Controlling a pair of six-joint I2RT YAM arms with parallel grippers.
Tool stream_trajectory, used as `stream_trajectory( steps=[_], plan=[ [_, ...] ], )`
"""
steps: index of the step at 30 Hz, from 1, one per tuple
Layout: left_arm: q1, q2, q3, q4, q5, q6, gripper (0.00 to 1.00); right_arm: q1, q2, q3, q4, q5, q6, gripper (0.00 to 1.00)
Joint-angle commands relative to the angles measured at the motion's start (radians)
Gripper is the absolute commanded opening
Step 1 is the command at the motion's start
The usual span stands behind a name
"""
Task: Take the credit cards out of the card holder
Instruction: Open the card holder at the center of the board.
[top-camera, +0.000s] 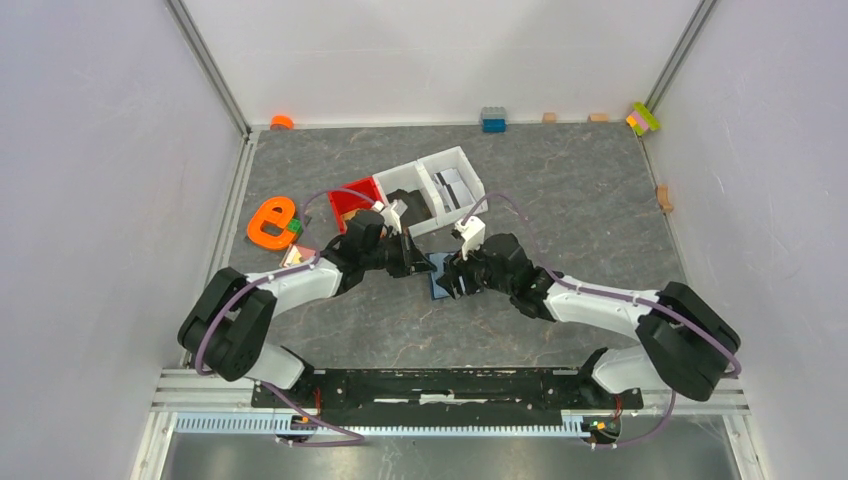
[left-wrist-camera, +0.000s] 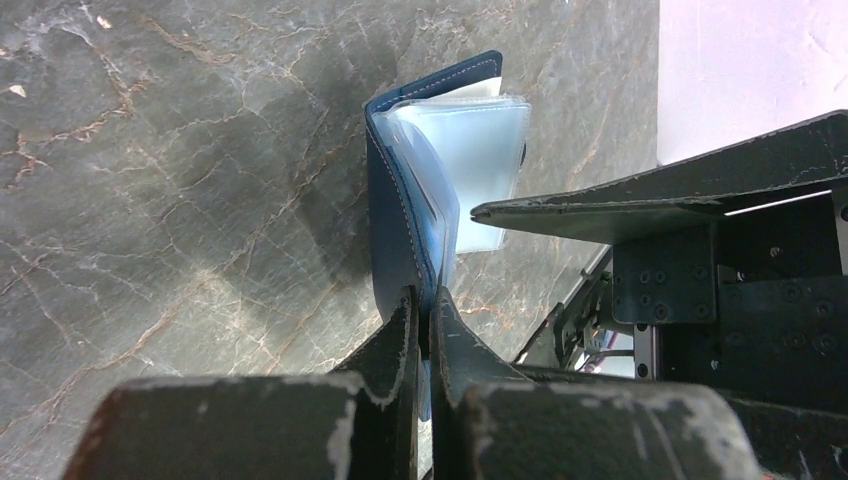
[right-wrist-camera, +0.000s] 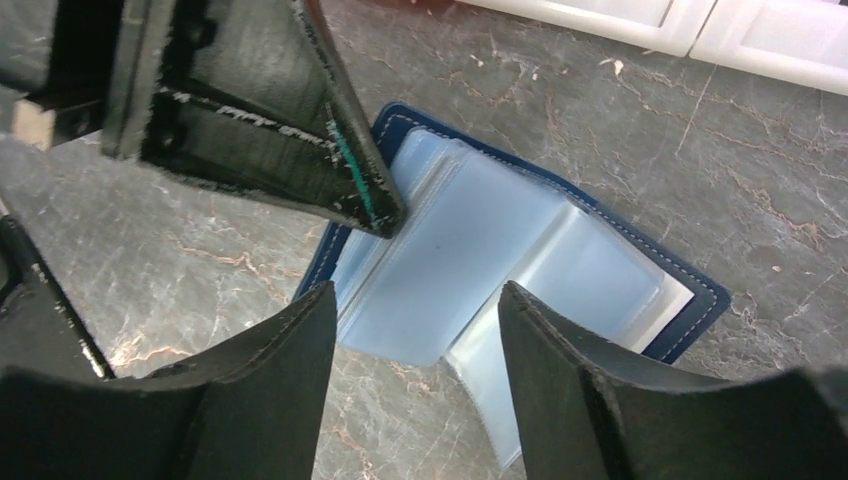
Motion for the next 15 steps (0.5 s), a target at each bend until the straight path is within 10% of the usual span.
stream_trajectory(
  steps=[1,15],
  plan=[
    [-0.006,0.006,0.049,-0.007,-0.006,0.038,0.02,0.003,0.051,0.078,-0.057,0.049,-0.022,0.64],
    [-0.007,0.016,0.056,-0.017,-0.002,0.042,0.02,0.003,0.177,0.198,-0.250,0.216,-0.046,0.67]
  ],
)
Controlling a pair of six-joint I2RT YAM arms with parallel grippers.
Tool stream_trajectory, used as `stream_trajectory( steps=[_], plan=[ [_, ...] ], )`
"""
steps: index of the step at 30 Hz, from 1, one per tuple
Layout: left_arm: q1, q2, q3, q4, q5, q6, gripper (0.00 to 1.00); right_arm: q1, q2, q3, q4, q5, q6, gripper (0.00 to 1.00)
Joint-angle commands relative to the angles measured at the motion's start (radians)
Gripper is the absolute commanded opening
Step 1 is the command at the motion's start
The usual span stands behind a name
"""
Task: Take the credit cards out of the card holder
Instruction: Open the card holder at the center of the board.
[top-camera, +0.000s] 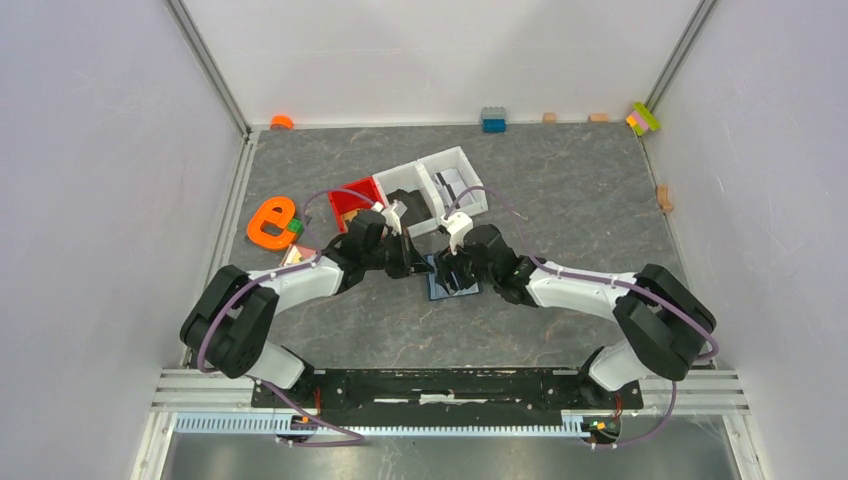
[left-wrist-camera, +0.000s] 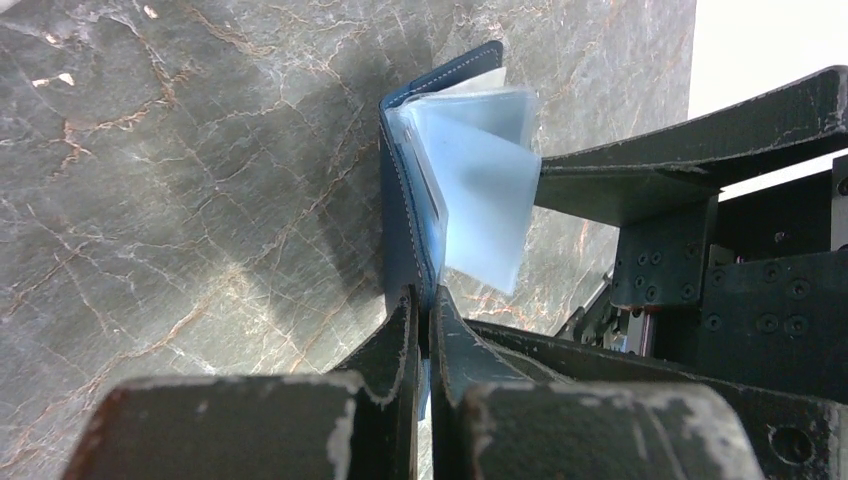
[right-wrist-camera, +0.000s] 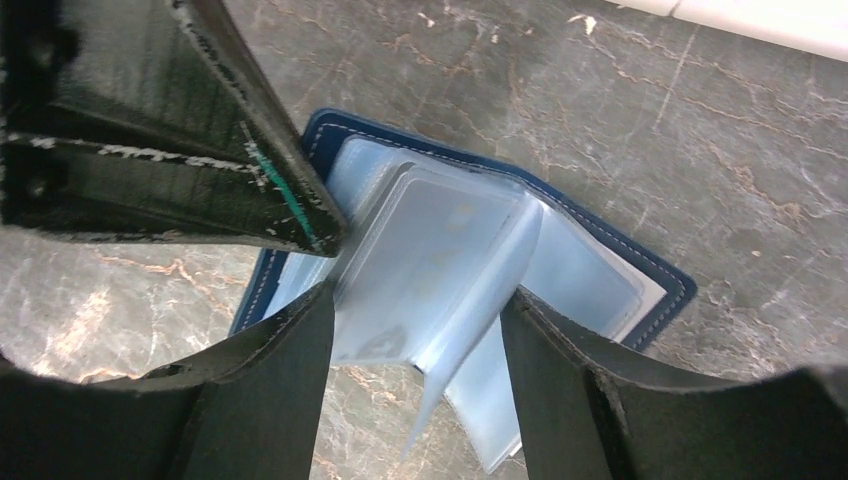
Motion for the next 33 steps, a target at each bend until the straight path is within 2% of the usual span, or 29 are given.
stream_trajectory(
  steps=[1,4,10,11,13,15,22,26,27,31,33],
  plan=[
    [-0.007,-0.001,0.044,0.029,0.024,0.022,0.02,0.000,0.039,0.064,-0.105,0.158,-0.023,0.66],
    [-0.007,0.002,0.047,0.019,0.016,0.025,0.02,0.000,0.037,0.067,-0.112,0.184,-0.027,0.65],
    [-0.007,0.018,0.066,-0.029,-0.022,0.042,0.02,0.000,-0.005,0.031,-0.051,0.109,-0.021,0.61],
    [-0.007,0.023,0.071,-0.043,-0.030,0.047,0.02,0.000,-0.011,0.029,-0.051,0.114,-0.020,0.63],
    [-0.007,0.036,0.080,-0.059,-0.041,0.054,0.02,0.000,-0.024,0.027,-0.058,0.135,-0.021,0.78],
    [-0.007,0.048,0.087,-0.068,-0.041,0.057,0.02,0.000,-0.039,0.024,-0.065,0.158,-0.024,0.88],
    [-0.007,0.049,0.094,-0.081,-0.047,0.062,0.02,0.000,-0.099,0.002,-0.063,0.182,-0.027,0.90],
    [-0.007,0.054,0.096,-0.087,-0.055,0.065,0.02,0.000,-0.137,-0.020,-0.040,0.149,-0.029,0.96],
    [-0.007,0.054,0.097,-0.089,-0.055,0.065,0.02,0.001,-0.146,-0.028,-0.034,0.144,-0.030,0.94],
    [-0.007,0.063,0.104,-0.103,-0.065,0.070,0.02,0.000,-0.149,-0.035,-0.033,0.158,-0.033,0.70],
    [-0.007,0.065,0.106,-0.104,-0.065,0.072,0.02,0.000,-0.116,-0.025,-0.034,0.143,-0.030,0.62]
  ],
)
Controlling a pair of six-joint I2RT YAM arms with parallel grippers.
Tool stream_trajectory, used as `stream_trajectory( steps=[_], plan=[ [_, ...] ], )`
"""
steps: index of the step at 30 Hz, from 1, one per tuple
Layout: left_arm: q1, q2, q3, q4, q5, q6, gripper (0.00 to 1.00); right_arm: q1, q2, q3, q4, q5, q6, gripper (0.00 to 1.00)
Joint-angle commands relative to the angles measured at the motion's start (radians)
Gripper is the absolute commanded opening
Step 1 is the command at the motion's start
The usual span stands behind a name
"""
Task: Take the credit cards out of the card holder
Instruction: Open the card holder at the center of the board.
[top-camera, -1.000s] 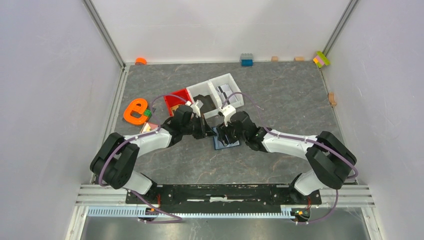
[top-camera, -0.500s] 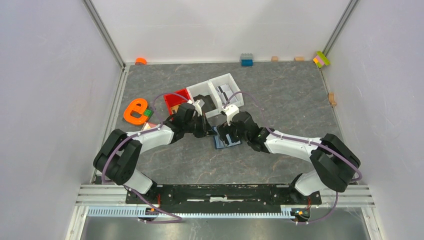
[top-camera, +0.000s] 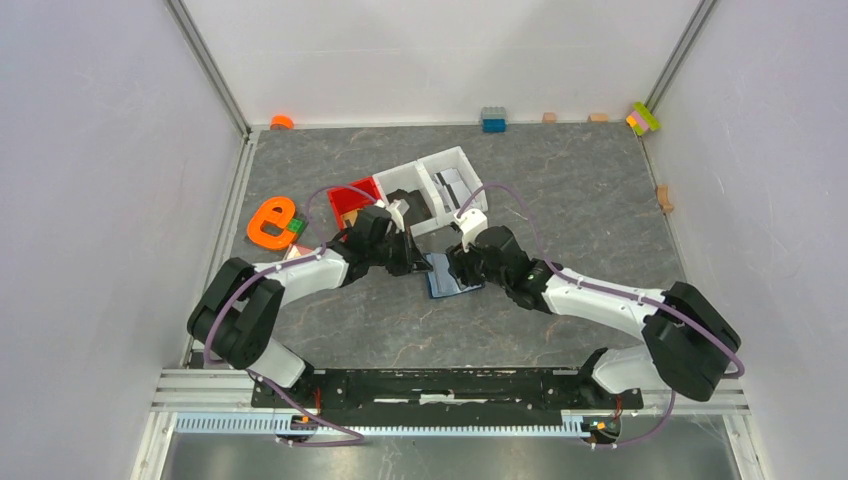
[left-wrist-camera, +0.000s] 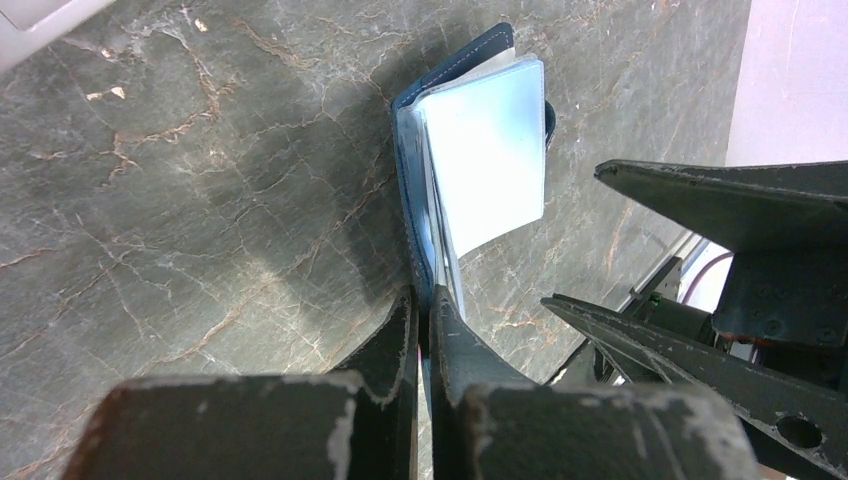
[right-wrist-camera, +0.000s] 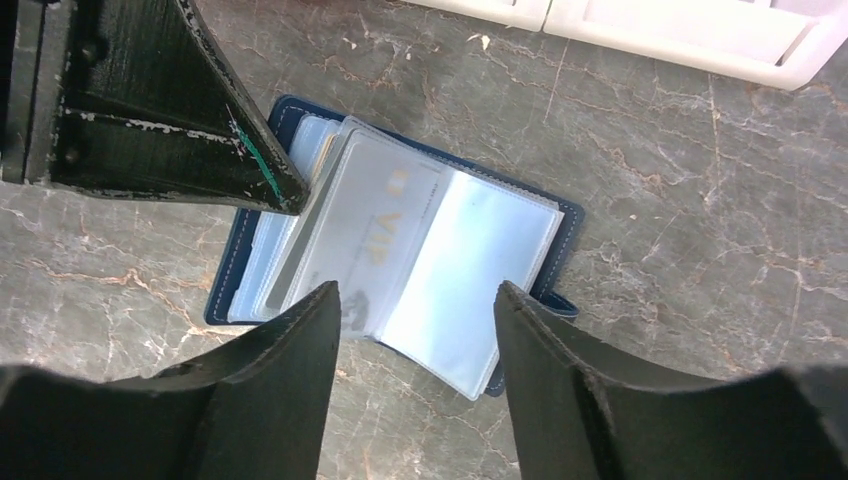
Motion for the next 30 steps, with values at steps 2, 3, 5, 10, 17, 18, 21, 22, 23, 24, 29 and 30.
stream_trajectory(
  steps=[2,3,5,10,17,18,21,22,23,24,29,30],
  plan=[
    [-0.007,0.018,0.040,-0.014,-0.020,0.045,0.02,-0.002,0.055,0.017,0.036,-0.033,0.000,0.56],
    [-0.006,0.021,0.039,-0.014,-0.025,0.046,0.02,-0.003,0.072,0.019,0.044,-0.038,0.004,0.52],
    [-0.007,0.024,0.039,-0.014,-0.034,0.047,0.02,-0.008,0.108,0.024,0.051,-0.052,0.008,0.50],
    [-0.006,0.037,0.043,0.002,-0.004,0.044,0.02,-0.030,0.139,0.019,0.094,-0.174,0.030,0.79],
    [-0.006,0.048,0.049,0.003,0.014,0.042,0.02,-0.030,0.100,-0.010,0.133,-0.214,0.033,0.83],
    [-0.006,0.049,0.050,0.003,0.017,0.042,0.02,-0.030,0.103,-0.008,0.134,-0.223,0.034,0.82],
    [-0.006,0.046,0.048,0.003,0.021,0.040,0.02,-0.030,0.121,0.001,0.133,-0.247,0.031,0.86],
    [-0.005,0.044,0.048,0.003,0.021,0.041,0.02,-0.030,0.126,0.006,0.126,-0.248,0.030,0.87],
    [-0.006,0.043,0.047,0.003,0.021,0.041,0.02,-0.030,0.129,0.010,0.119,-0.239,0.031,0.86],
    [-0.005,0.041,0.047,0.003,0.019,0.040,0.02,-0.030,0.134,0.014,0.109,-0.225,0.029,0.85],
    [-0.006,0.040,0.047,0.003,0.018,0.040,0.02,-0.030,0.135,0.039,0.044,-0.145,0.007,0.75],
    [-0.006,0.039,0.047,0.003,0.018,0.039,0.02,-0.030,0.137,0.047,0.029,-0.138,0.001,0.75]
  ],
)
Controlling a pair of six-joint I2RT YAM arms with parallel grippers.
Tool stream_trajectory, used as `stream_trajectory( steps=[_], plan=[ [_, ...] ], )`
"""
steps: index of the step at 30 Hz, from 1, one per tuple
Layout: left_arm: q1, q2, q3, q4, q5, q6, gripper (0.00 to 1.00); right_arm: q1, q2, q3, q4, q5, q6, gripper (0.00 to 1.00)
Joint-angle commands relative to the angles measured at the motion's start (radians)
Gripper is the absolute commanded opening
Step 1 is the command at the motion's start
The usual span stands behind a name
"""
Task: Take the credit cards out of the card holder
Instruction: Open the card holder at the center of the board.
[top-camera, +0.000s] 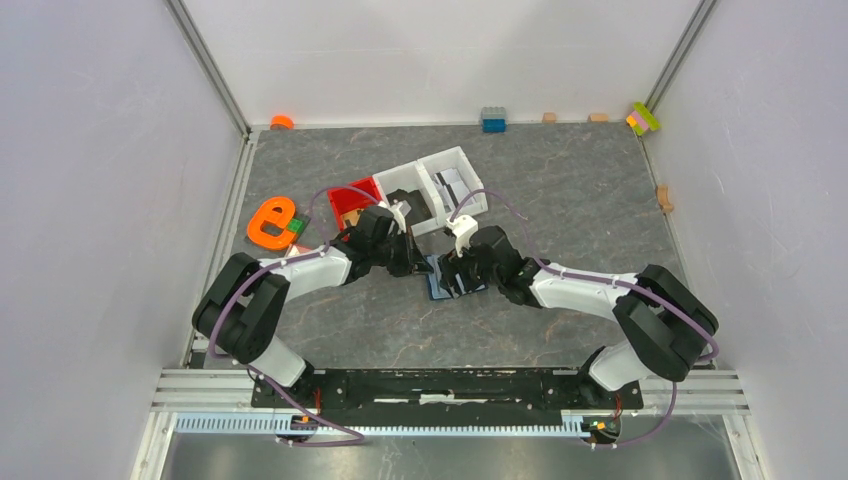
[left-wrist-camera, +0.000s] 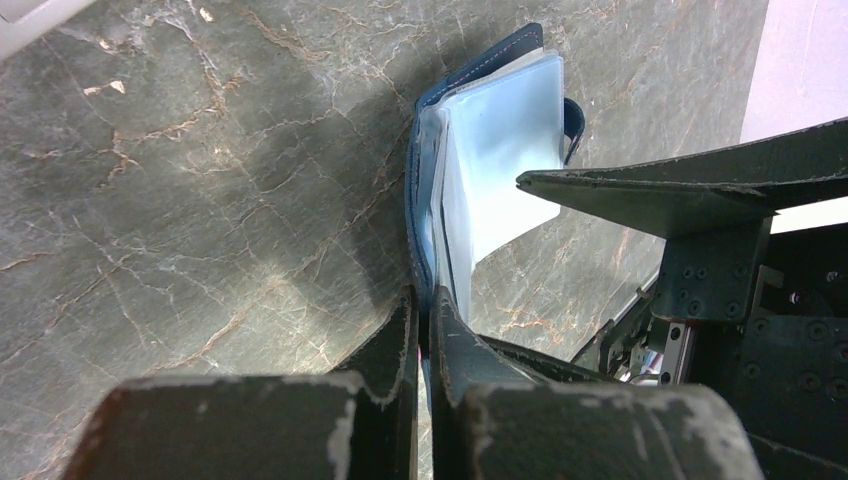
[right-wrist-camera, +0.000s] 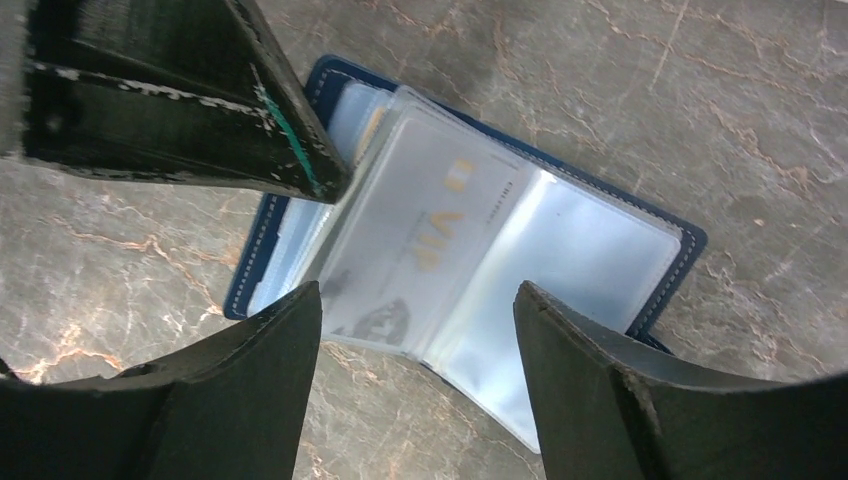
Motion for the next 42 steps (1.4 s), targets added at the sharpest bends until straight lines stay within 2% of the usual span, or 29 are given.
stream_trajectory(
  steps=[1,10,14,17,20,23,25,29,36,42],
  plan=[
    [-0.004,0.003,0.030,0.016,0.012,0.039,0.02,0.001,0.012,0.062,-0.062,0.066,-0.030,0.76],
    [-0.004,-0.006,0.027,0.016,0.012,0.037,0.02,0.001,-0.035,0.075,-0.128,0.194,-0.053,0.81],
    [-0.004,-0.012,0.028,0.016,0.017,0.036,0.02,0.002,-0.041,0.063,-0.093,0.129,-0.057,0.64],
    [-0.004,-0.019,0.022,0.023,0.032,0.029,0.02,0.001,-0.037,0.050,-0.042,0.007,-0.055,0.60],
    [-0.004,-0.029,0.016,0.030,0.032,0.026,0.02,0.002,-0.035,0.036,0.008,-0.095,-0.048,0.66],
    [-0.004,-0.028,0.016,0.030,0.033,0.025,0.02,0.002,-0.024,0.034,0.014,-0.116,-0.046,0.76],
    [-0.005,-0.028,0.018,0.030,0.036,0.023,0.02,0.005,-0.015,0.039,0.006,-0.109,-0.048,0.78],
    [-0.004,-0.035,0.016,0.030,0.036,0.023,0.02,0.023,0.017,0.080,-0.066,-0.011,-0.066,0.79],
    [-0.003,-0.038,0.015,0.030,0.036,0.023,0.02,0.035,0.065,0.118,-0.116,0.020,-0.076,0.80],
    [-0.004,-0.038,0.015,0.030,0.033,0.024,0.02,0.037,0.046,0.113,-0.116,0.041,-0.077,0.79]
  ],
)
